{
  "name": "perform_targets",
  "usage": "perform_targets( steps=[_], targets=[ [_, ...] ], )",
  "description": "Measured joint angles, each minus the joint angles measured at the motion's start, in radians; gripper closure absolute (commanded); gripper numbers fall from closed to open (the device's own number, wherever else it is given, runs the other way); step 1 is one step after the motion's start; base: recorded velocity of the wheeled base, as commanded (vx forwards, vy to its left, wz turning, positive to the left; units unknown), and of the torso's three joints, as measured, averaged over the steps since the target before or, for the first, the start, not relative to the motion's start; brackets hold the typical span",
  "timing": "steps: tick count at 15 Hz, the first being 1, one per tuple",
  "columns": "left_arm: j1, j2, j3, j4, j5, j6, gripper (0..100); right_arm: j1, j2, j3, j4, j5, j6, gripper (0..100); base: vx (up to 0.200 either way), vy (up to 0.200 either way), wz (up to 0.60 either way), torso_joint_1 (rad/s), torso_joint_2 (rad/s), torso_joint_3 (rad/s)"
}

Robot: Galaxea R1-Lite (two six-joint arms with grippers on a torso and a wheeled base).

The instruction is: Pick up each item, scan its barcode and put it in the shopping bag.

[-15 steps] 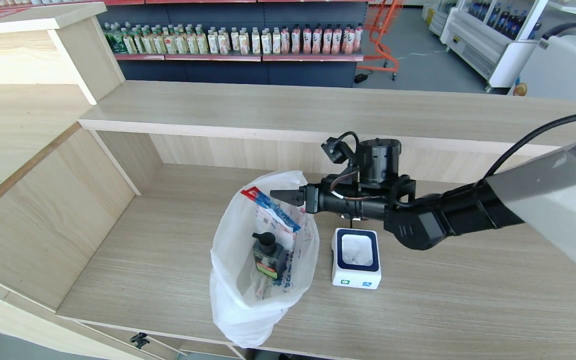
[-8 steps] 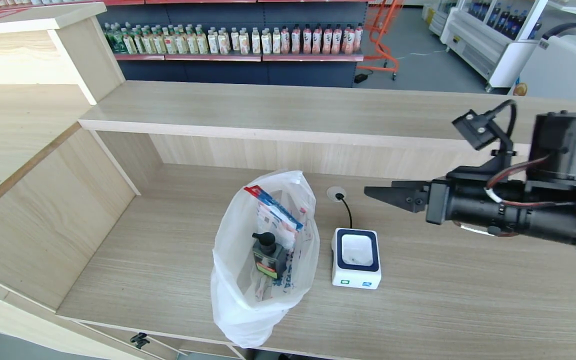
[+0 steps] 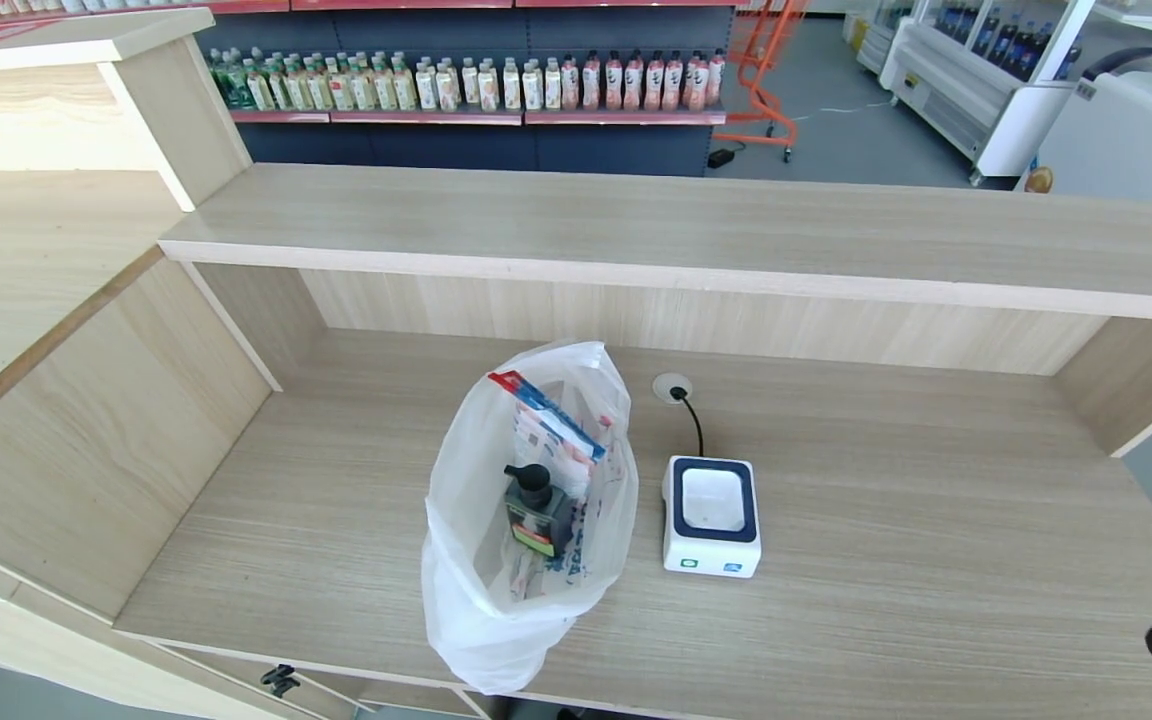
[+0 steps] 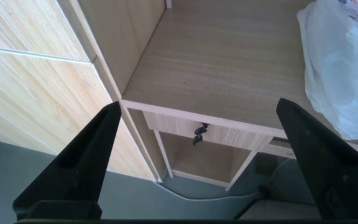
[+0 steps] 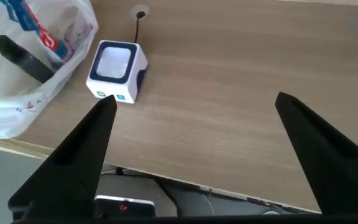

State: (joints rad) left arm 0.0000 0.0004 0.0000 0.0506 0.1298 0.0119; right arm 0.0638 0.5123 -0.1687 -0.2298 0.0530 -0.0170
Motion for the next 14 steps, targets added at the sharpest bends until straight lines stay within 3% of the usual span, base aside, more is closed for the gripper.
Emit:
perform_targets(
  steps=[4, 9, 10, 14],
  targets=[
    [0.000, 0.000, 0.000, 0.000, 0.000, 0.000, 0, -0.063, -0.368, 0.142, 0.208, -0.071, -0.038, 0, 0.000, 0.000, 0.00, 0.000, 0.00, 0.000],
    [0.000, 0.000, 0.000, 0.000, 0.000, 0.000, 0, -0.065, -0.500, 0.168, 0.224, -0.076, -0.036, 0, 0.000, 0.000, 0.00, 0.000, 0.00, 0.000],
    [0.000, 0.000, 0.000, 0.000, 0.000, 0.000, 0, -0.066, -0.506, 0.168, 0.225, -0.076, -0.036, 100, 0.000, 0.000, 0.00, 0.000, 0.00, 0.000],
    [0.000, 0.000, 0.000, 0.000, 0.000, 0.000, 0, -0.066, -0.515, 0.169, 0.227, -0.076, -0.029, 100, 0.000, 0.000, 0.00, 0.000, 0.00, 0.000]
  ],
)
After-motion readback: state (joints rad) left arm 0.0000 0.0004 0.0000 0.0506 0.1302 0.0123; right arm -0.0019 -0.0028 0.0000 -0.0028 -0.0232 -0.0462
